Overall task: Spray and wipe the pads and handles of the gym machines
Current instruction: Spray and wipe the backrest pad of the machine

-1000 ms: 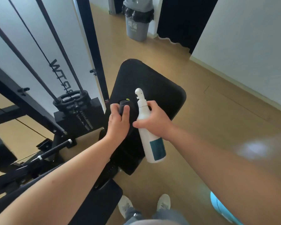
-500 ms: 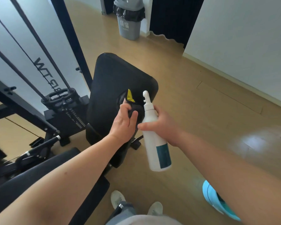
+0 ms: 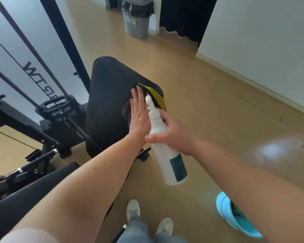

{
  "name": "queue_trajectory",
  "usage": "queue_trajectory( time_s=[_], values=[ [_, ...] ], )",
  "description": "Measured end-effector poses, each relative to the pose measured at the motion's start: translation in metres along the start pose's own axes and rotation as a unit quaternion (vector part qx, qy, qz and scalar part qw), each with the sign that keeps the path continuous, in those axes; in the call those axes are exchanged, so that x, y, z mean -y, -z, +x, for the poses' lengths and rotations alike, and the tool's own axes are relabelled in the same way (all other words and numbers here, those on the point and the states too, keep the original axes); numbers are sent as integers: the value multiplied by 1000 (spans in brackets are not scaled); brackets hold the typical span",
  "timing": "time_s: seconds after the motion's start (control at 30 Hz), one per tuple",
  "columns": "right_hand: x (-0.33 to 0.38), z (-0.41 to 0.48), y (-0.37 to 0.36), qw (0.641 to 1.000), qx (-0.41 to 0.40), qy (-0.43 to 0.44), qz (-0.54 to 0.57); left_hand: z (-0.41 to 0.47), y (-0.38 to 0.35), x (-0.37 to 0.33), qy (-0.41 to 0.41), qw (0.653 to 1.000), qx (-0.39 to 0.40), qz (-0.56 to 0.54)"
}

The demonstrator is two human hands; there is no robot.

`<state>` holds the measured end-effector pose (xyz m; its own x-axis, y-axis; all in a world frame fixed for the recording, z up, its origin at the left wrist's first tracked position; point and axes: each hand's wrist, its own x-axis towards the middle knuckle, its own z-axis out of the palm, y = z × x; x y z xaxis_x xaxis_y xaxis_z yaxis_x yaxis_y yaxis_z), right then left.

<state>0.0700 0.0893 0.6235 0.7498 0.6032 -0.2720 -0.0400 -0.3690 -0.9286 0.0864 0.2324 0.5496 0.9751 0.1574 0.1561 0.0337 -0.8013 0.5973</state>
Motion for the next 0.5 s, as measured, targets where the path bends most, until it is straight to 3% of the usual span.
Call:
queue_trajectory(
  time_s=[0.1,0.33,0.5],
  values=[
    [12,11,-10,1000,22,5,-3,15,7,8,14,1000,-17,13],
    [41,56,-31,999,-15,27,26,55,38,52,-34,998,-46,-6],
    [47,86,-41,997,-40,47,53,87,54,88,3,995,-100,10]
  ],
)
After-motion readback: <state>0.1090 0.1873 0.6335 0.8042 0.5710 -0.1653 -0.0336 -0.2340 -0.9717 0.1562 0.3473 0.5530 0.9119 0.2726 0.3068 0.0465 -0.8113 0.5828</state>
